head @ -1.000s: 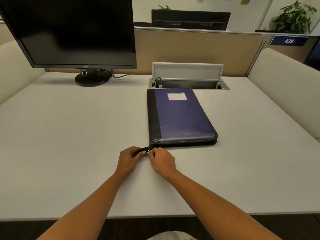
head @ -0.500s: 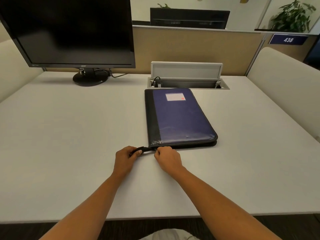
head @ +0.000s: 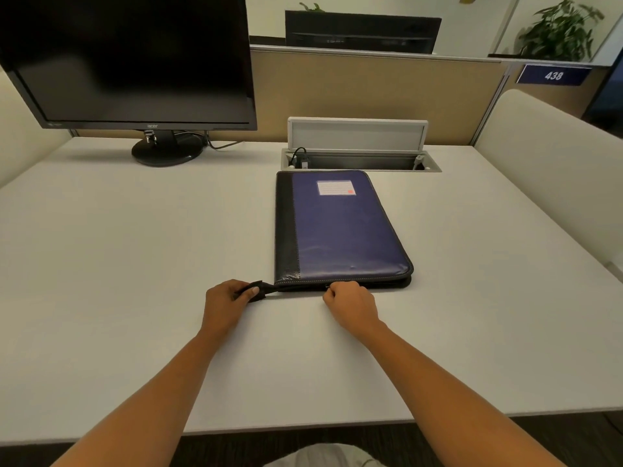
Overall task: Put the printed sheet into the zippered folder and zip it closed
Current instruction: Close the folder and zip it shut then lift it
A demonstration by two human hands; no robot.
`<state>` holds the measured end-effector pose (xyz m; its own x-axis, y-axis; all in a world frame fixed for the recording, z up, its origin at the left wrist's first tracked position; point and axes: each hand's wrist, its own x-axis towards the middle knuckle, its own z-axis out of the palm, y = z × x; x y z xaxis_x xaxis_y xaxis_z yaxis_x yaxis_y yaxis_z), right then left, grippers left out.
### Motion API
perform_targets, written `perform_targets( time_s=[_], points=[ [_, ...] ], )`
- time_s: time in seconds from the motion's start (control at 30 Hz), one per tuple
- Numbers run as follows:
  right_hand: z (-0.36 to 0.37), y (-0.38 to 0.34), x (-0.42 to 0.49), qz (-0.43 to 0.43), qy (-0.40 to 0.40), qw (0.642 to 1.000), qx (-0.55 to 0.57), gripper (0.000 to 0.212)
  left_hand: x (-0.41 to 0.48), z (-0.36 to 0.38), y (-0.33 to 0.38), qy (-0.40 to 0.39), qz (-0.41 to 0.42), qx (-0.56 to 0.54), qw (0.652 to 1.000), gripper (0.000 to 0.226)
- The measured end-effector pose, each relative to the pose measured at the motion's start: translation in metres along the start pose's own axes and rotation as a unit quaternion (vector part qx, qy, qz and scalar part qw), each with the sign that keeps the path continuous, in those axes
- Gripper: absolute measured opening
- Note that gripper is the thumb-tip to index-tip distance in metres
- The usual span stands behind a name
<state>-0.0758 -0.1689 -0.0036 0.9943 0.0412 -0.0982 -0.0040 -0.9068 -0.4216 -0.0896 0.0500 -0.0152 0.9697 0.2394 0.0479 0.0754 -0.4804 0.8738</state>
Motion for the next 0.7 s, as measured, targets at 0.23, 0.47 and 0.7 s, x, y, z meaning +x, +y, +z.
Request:
perform_targets(
  time_s=[0.23, 0.47, 0.7],
  points=[
    [0.002, 0.001, 0.002, -0.003, 0.003, 1.0, -0.01, 0.027, 0.003, -0.002, 0.0, -0.017, -0.004, 0.012, 1.0, 0.01],
    [0.007, -0.003, -0.001, 0.017, 0.028, 0.999, -0.027, 0.038, 0.002, -0.001, 0.004, -0.028, 0.017, 0.042, 0.999, 0.016],
    [0.017, -0.012, -0.009, 0.043, 0.08, 0.995, -0.027, 0.025, 0.004, 0.021, 0.025, -0.073, 0.216, 0.251, 0.941, 0.064]
  ],
)
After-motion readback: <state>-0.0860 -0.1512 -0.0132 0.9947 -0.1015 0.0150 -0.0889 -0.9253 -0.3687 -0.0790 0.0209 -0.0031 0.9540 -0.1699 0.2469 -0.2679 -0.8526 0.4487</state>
